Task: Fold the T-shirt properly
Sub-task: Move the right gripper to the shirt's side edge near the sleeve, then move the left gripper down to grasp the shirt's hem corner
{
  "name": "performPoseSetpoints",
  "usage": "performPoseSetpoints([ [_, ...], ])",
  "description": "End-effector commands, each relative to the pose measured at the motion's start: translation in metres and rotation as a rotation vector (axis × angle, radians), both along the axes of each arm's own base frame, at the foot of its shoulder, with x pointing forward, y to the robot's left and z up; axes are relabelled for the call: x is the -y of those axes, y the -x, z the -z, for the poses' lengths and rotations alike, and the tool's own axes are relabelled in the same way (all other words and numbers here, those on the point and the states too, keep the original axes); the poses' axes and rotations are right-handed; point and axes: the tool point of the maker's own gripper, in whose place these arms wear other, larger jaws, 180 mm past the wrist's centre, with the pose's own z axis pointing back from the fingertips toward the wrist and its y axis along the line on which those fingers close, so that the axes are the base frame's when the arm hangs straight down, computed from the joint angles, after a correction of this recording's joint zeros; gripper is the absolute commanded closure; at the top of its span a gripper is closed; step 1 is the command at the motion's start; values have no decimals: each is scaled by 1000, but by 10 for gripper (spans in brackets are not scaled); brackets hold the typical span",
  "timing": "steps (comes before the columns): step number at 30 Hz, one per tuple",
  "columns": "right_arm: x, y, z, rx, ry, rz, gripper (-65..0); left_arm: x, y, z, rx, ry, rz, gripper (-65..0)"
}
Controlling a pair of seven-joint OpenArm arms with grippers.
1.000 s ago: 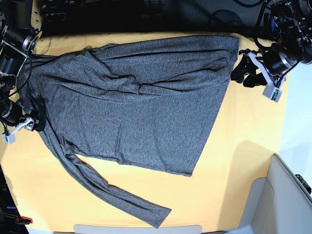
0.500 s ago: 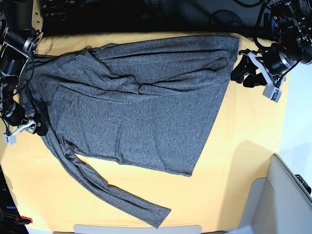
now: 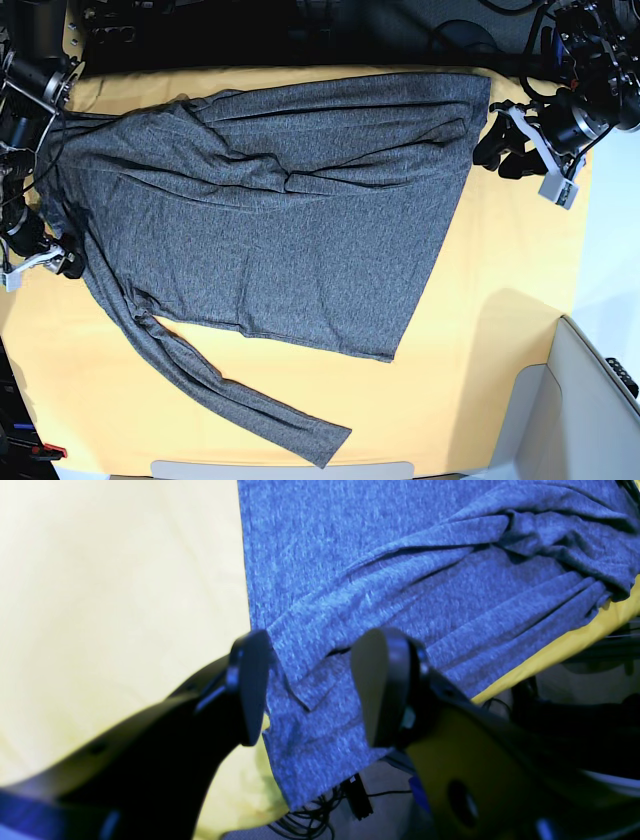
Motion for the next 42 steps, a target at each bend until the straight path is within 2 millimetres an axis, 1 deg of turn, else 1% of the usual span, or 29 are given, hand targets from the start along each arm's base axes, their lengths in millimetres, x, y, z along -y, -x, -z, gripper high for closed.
performPoseSetpoints([
  [1,-3,-7,-8,15,1,-16,-438,0,-5,-10,38,1,8,-296],
  [3,-15,-9,-3,13,-19,-28,-438,0,-5,-10,38,1,8,-296],
  [7,-28,-11,3,10,-42,-39,-438,0,-5,-10,38,1,8,-296],
  [9,-31,-11,4,10,-45,-42,-435,0,-5,-10,38,1,8,-296],
  [10,-31,-11,4,9,-44,-43,-417,0,-5,-10,38,1,8,-296],
  [11,-30,-10,5,2,-36,-45,-382,0,-5,-10,38,1,8,-296],
  [12,-30,-9,7,-7,-26,-50,-321,0,-5,-10,39,1,8,-296],
  [14,-29,-7,10,-27,-2,-57,-150,0,-9,-13,52,1,8,-296],
  [16,-31,-6,15,-43,14,-67,-11,0,-18,-21,84,1,8,-296],
  [17,-32,-5,16,-51,26,-73,0,-1,-21,-23,93,0,7,-296],
  [19,-33,-4,19,-65,45,-82,-2,-2,-27,-26,109,4,3,-296],
  [20,-35,-4,21,-70,46,-87,-18,-3,-32,-29,120,8,-1,-296],
  [22,-38,-4,22,-72,47,-90,-37,-6,-46,-34,144,26,-15,-296],
  [24,-41,-1,27,-80,42,-94,-39,-12,-62,-36,156,54,-39,-296],
  [25,-43,-1,28,-81,40,-96,-39,-15,-69,-35,152,74,-54,-296],
  [27,-44,-1,28,-80,38,-97,-39,-25,-91,-32,142,134,-95,-296],
  [29,-45,-2,28,-80,37,-97,-39,-36,-110,-23,111,171,-140,-296],
  [31,-45,-1,29,-82,37,-97,-39,-39,-136,-10,53,199,-159,-297],
  [33,-45,-1,29,-80,37,-97,-39,-32,-154,7,-24,216,-149,-297],
  [35,-45,-1,29,-81,38,-97,-39,-23,-176,18,-46,242,-153,-303],
  [38,-45,-1,29,-83,37,-97,-39,1,-207,27,-56,254,-126,-332],
  [40,-45,1,32,-88,36,-97,-39,15,-223,35,-56,258,-115,-341],
  [42,-49,5,37,-98,29,-100,-39,30,-237,43,-55,259,-110,-342],
])
